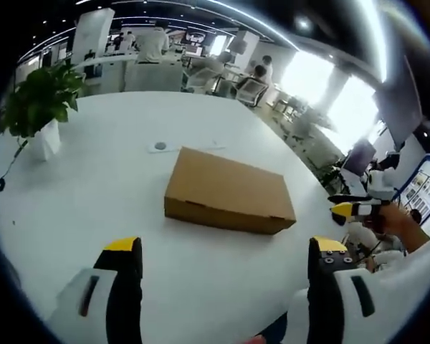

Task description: Operate the shoe box by opening the lid, removing the specified soft item, and placing it in the target area until the item is outside and the box remains undamaged.

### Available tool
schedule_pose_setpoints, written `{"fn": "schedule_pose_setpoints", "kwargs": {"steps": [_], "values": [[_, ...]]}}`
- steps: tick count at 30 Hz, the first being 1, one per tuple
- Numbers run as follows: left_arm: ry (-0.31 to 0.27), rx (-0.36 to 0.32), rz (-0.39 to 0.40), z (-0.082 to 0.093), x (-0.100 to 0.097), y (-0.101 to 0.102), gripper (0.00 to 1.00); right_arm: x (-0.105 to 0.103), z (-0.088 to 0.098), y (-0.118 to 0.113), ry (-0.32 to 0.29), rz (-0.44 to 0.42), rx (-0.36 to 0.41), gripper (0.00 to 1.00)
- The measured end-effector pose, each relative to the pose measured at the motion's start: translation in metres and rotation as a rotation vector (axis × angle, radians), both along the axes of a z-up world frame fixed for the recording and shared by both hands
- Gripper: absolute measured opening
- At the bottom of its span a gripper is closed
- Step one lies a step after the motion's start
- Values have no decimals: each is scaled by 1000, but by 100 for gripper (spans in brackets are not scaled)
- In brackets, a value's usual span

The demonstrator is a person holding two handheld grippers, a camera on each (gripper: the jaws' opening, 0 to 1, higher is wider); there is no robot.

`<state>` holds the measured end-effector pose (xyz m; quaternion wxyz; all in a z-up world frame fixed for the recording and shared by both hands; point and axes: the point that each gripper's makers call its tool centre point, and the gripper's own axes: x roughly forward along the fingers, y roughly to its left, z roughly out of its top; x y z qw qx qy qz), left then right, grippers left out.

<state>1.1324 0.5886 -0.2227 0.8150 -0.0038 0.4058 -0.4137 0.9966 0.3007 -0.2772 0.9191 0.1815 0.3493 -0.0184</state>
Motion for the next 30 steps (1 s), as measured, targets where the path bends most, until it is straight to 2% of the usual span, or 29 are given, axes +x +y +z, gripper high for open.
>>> {"fn": "schedule_pose_setpoints", "kwargs": {"steps": [4,11,30], "values": [[-12,-4,-12,1,6,-4,99,2,-4,-2,2,-13,12,88],[-10,-8,-26,2,3,-6,98,6,-9,-3,-4,-39,31,88],[-17,-17,-21,4,7,-3,98,36,-29,-1,7,-63,91,88]]}}
